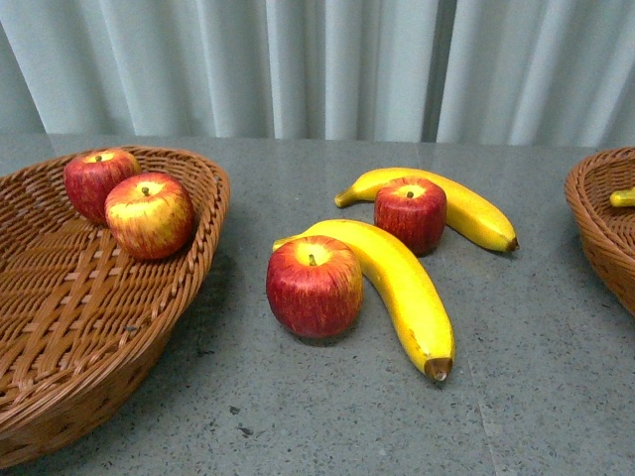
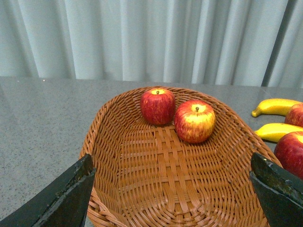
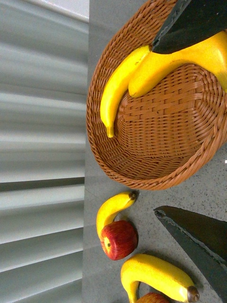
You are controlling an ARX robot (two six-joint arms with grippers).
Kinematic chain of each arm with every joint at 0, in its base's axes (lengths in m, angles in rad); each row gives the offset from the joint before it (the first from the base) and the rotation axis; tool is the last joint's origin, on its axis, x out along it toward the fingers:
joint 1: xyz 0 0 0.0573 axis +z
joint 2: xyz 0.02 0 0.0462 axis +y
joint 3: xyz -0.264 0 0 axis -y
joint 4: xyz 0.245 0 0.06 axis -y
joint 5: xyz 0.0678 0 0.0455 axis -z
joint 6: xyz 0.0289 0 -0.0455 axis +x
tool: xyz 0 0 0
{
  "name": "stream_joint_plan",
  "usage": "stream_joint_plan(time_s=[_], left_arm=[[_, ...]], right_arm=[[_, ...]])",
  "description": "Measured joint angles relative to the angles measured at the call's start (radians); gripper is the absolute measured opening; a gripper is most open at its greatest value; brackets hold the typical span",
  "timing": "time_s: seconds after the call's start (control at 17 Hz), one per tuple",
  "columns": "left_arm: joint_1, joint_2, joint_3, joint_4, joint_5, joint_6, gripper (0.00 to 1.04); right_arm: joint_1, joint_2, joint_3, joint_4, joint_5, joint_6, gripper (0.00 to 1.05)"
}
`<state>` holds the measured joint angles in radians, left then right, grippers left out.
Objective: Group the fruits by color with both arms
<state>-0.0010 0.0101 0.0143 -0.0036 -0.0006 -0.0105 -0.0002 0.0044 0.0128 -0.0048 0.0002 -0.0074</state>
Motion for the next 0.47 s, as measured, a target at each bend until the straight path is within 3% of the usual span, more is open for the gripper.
stream_joint_plan(time_s=[0.47], left_arm=[[0.0,0.0,0.0,0.0,0.0,0.0,0.98]], right_arm=[[0.0,0.0,0.0,0.0,0.0,0.0,0.98]])
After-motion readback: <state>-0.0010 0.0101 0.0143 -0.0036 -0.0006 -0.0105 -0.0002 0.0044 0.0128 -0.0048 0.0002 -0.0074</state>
